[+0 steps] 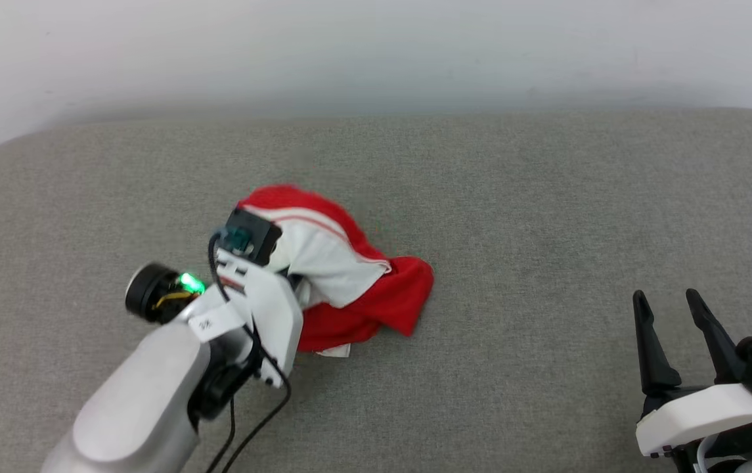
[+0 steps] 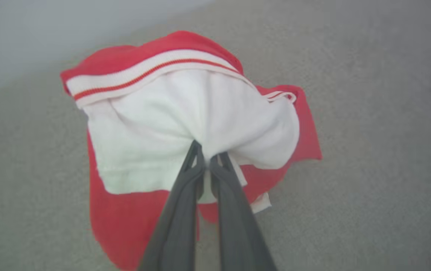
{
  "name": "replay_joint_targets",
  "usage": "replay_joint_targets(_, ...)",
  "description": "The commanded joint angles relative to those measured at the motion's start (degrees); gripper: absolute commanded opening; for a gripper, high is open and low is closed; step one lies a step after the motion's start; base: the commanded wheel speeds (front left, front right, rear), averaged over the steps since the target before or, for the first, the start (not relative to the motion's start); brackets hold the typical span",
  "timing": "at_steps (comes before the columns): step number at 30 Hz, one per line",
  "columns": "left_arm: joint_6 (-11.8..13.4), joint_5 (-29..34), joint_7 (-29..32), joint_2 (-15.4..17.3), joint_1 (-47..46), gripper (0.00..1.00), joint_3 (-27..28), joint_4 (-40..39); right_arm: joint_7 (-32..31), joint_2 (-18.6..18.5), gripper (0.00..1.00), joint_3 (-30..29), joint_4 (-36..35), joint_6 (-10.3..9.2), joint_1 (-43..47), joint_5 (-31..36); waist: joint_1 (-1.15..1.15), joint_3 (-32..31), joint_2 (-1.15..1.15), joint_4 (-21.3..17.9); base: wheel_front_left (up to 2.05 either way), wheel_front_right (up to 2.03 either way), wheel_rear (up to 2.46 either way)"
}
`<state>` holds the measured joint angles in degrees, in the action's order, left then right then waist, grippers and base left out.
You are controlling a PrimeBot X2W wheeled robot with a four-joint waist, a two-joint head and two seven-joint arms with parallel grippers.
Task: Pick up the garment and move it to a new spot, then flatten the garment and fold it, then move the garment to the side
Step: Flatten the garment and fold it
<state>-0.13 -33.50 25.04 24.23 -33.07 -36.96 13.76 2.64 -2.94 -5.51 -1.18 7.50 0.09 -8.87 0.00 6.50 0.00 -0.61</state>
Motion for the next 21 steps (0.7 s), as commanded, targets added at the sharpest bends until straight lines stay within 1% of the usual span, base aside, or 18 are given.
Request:
replay_joint_targets(1, 1.38, -0.76, -0.02, 0.73, 3.49, 0.00, 0.39, -1.30, -0.09, 0.09, 1.00, -0.18, 0.06, -0.02, 0.47, -0.42, 0.00, -0.58, 0.00, 0.65, 0.00, 0.00, 0.00)
replay_joint_targets(5, 4.98, -4.20, -1.14, 1.72, 12.52, 0.00, 2.34, -3.30, -0.58, 0.09, 1.00, 0.00, 0.12, -0.02, 0.99, -0.53, 0.00, -1.12, 0.00, 1.10, 0.00, 0.00, 0.00)
replay_joint_targets(7, 6.67, -6.05, -2.21, 1.52, 17.08, 0.00, 3.33, -3.55, -0.87, 0.09, 1.00, 0.20, 0.05, -0.02, 1.22, -0.44, 0.00, -1.62, 0.00, 1.11, 0.00, 0.00, 0.00)
replay_joint_targets(10, 7.99, -8.28, -3.51, 0.47, 22.51, 0.00, 3.70, -3.56, -1.22, 0.09, 1.00, -0.01, -0.41, -0.02, 1.83, -0.20, 0.00, -2.07, 0.00, 1.38, 0.00, 0.00, 0.00)
replay_joint_targets(12, 8.27, -9.39, -4.35, -0.36, 25.23, 0.00, 3.59, -3.32, -1.57, 0.09, 1.00, 0.05, -0.66, -0.02, 2.21, -0.06, 0.00, -2.34, 0.00, 1.46, 0.00, 0.00, 0.00)
replay_joint_targets(13, 8.26, -9.75, -4.72, -0.78, 26.35, 0.09, 3.38, -3.13, -1.72, 0.09, 1.00, 0.17, -0.79, -0.02, 2.24, 0.00, 0.00, -2.48, 0.00, 1.49, 0.00, 0.00, 0.00)
replay_joint_targets(14, 8.21, -9.93, -5.24, -1.17, 27.13, 0.45, 3.14, -3.03, -1.95, 0.09, 1.00, 0.19, -0.96, -0.02, 2.24, 0.03, 0.00, -2.61, 0.00, 1.54, 0.00, 0.00, 0.00)
replay_joint_targets(15, 8.11, -9.82, -5.96, -1.59, 27.56, 1.00, 3.02, -3.02, -2.01, 0.08, 1.00, 0.11, -1.05, -0.02, 2.30, 0.09, 0.00, -2.86, 0.00, 1.67, 0.00, 0.00, 0.00)
replay_joint_targets(16, 8.11, -9.82, -5.96, -1.59, 27.56, 1.00, 3.02, -3.02, -2.01, 0.08, 1.00, 0.11, -1.05, -0.02, 2.30, 0.09, 0.00, -2.86, 0.00, 1.67, 0.00, 0.00, 0.00)
replay_joint_targets(18, 8.23, -9.61, -8.20, -2.59, 28.43, 1.00, 3.16, -3.01, -2.36, 0.09, 1.00, 0.31, -1.20, -0.02, 2.43, 0.27, 0.00, -3.53, 0.00, 1.64, 0.00, 0.00, 0.00)
replay_joint_targets(21, 8.09, -8.54, -12.39, -3.15, 28.73, 1.00, 3.54, -3.38, -2.87, 0.09, 1.00, 0.30, -1.48, -0.02, 3.15, 0.55, 0.00, -4.75, 0.00, 1.69, 0.00, 0.00, 0.00)
